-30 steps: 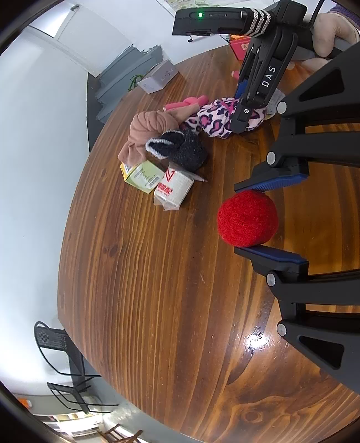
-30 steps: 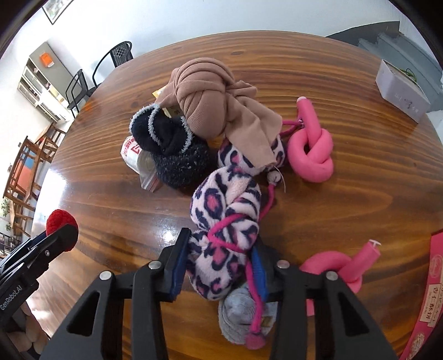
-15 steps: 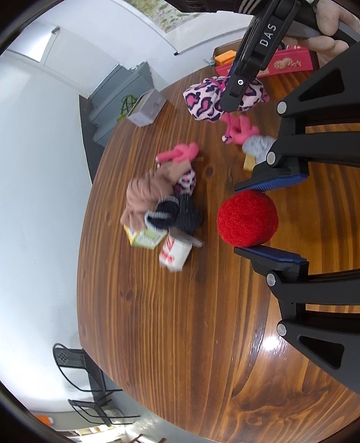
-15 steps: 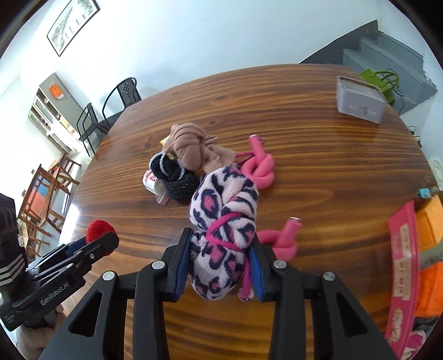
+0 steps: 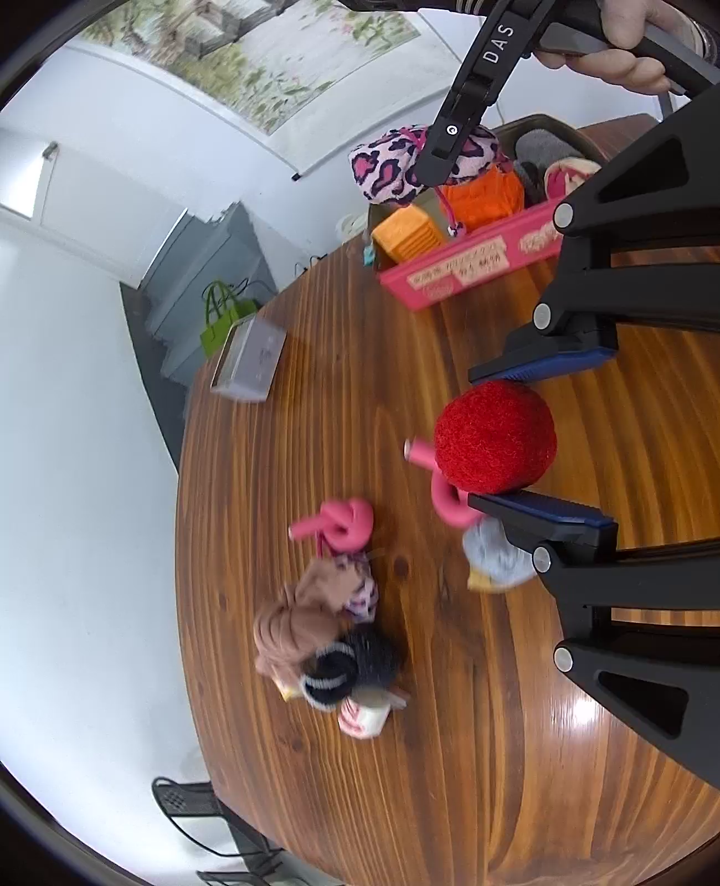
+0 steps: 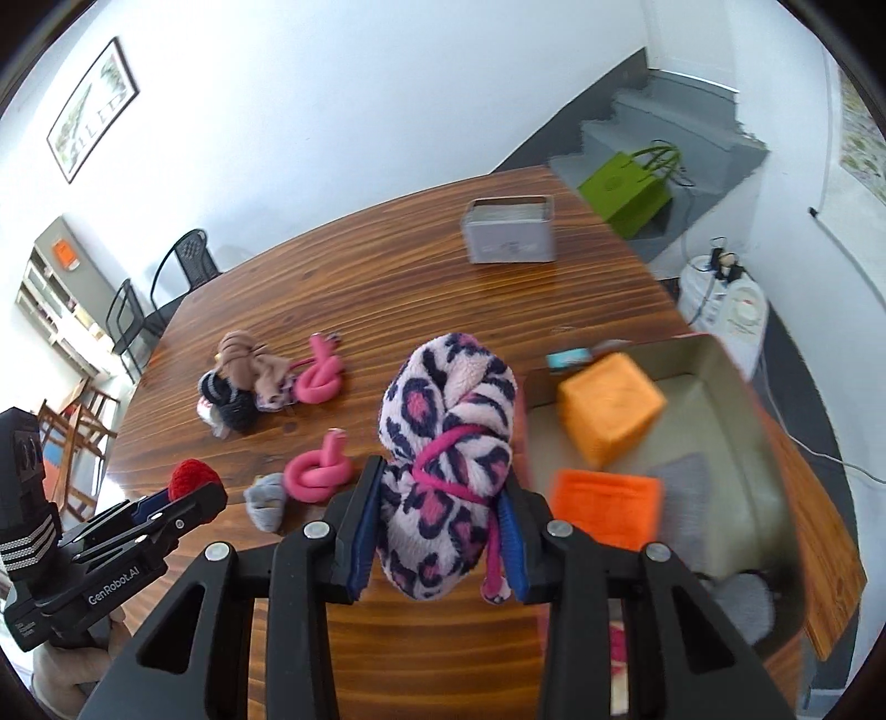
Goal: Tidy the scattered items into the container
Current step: 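Carry the red pompom and leopard-print sock over the pink box with both tools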
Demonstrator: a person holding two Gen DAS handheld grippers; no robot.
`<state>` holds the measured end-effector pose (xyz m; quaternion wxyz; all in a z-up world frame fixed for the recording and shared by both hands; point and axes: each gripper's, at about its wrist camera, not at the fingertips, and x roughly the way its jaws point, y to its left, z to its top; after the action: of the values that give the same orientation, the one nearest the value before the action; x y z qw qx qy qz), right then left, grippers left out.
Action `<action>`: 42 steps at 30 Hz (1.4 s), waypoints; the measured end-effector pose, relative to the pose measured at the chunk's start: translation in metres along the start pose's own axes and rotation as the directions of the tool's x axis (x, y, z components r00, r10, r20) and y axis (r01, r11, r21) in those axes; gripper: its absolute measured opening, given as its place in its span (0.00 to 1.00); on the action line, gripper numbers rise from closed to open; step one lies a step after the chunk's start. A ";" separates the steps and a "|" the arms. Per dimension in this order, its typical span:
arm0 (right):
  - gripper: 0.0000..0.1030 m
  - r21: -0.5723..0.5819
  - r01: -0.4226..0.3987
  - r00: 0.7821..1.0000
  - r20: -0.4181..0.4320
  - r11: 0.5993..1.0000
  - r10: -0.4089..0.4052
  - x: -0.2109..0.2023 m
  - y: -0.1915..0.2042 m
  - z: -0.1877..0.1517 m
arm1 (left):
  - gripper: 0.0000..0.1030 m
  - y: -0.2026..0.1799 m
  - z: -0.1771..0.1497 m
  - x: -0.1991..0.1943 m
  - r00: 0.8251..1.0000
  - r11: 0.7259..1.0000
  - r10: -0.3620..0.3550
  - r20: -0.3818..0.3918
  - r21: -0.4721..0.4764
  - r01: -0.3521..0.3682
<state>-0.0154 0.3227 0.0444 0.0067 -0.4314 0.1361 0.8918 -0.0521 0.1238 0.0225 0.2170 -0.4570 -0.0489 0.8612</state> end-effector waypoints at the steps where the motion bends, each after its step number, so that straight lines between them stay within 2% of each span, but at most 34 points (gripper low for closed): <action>1: 0.39 0.007 0.009 1.000 0.002 1.000 -0.009 -0.003 -0.010 0.000 | 0.37 -0.010 0.000 0.002 1.000 1.000 -0.006 -0.002 0.009 0.006; 8: 0.39 0.064 0.074 0.997 0.001 0.995 -0.075 -0.021 -0.080 -0.007 | 0.37 -0.064 -0.003 0.008 1.000 0.998 -0.027 -0.003 0.061 0.028; 13: 0.39 0.059 0.109 0.994 -0.004 0.992 -0.109 -0.015 -0.111 -0.002 | 0.37 -0.090 -0.005 0.010 0.999 0.996 -0.035 -0.001 0.084 0.035; 22: 0.39 0.007 0.146 0.989 -0.020 0.989 -0.145 0.016 -0.130 0.013 | 0.37 -0.104 -0.007 0.012 1.000 0.997 -0.013 0.004 0.076 0.013; 27: 0.40 -0.018 0.136 0.990 -0.041 0.991 -0.137 0.034 -0.134 0.020 | 0.37 -0.109 -0.005 0.015 1.000 0.998 -0.014 -0.002 0.068 0.014; 31: 0.49 -0.018 0.111 0.991 -0.068 0.994 -0.112 0.043 -0.139 0.022 | 0.37 -0.117 -0.003 0.019 1.000 0.997 -0.017 -0.006 0.078 0.017; 33: 0.59 -0.009 0.107 0.992 -0.063 0.994 -0.108 0.040 -0.144 0.021 | 0.37 -0.122 -0.002 0.021 1.000 0.996 -0.022 -0.009 0.088 0.023; 34: 0.60 -0.002 0.108 0.993 -0.057 0.994 -0.108 0.037 -0.146 0.021 | 0.37 -0.125 -0.002 0.022 1.000 0.995 -0.025 -0.010 0.093 0.026; 42: 0.60 0.071 0.103 0.994 -0.028 0.992 -0.102 0.010 -0.171 0.013 | 0.37 -0.156 0.002 0.033 0.997 0.987 -0.072 -0.030 0.144 0.075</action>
<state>-0.0100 0.4892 0.0040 0.0663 -0.4480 0.1459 0.8796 -0.0182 0.2778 0.0424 0.2817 -0.4487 -0.0004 0.8481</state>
